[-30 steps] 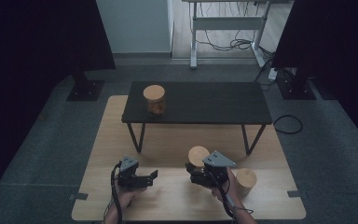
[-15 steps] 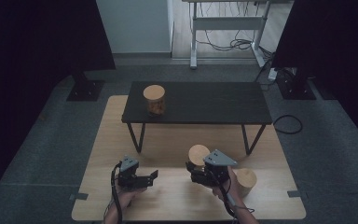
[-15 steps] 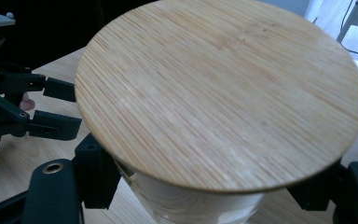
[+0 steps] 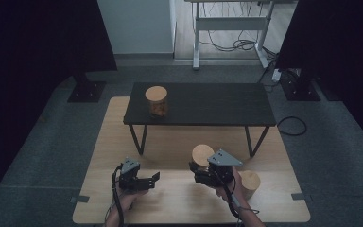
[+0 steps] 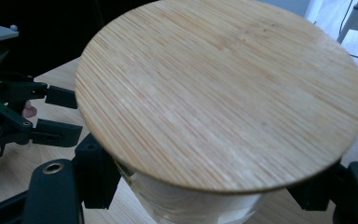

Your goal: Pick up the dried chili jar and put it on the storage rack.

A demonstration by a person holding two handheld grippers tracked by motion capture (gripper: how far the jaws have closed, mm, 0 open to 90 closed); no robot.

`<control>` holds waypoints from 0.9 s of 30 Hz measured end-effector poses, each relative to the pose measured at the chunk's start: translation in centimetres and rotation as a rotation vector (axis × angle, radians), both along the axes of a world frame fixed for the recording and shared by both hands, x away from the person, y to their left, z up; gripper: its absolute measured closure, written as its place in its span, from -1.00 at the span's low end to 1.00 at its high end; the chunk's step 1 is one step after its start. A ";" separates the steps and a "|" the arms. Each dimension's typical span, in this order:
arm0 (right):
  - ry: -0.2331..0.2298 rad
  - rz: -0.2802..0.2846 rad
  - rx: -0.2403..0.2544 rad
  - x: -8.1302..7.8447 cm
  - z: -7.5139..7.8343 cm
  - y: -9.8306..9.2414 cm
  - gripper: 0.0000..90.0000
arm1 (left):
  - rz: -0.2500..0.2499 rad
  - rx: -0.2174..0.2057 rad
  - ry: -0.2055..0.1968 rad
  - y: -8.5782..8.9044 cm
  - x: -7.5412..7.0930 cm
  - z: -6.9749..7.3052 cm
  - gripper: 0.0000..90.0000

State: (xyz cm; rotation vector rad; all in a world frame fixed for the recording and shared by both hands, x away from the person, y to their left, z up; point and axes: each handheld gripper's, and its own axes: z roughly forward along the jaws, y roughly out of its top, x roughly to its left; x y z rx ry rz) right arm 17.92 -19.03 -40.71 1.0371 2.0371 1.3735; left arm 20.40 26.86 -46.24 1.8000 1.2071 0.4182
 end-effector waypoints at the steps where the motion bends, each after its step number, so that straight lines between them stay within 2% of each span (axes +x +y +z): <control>1: -0.001 0.001 0.000 0.0 0.1 0.0 -0.45 | -0.001 0.000 0.000 0.0 0.0 0.0 -0.91; 27: -0.029 0.018 -0.010 0.1 1.7 -0.3 -0.45 | 0.003 -0.005 0.002 0.1 0.1 -0.1 -0.91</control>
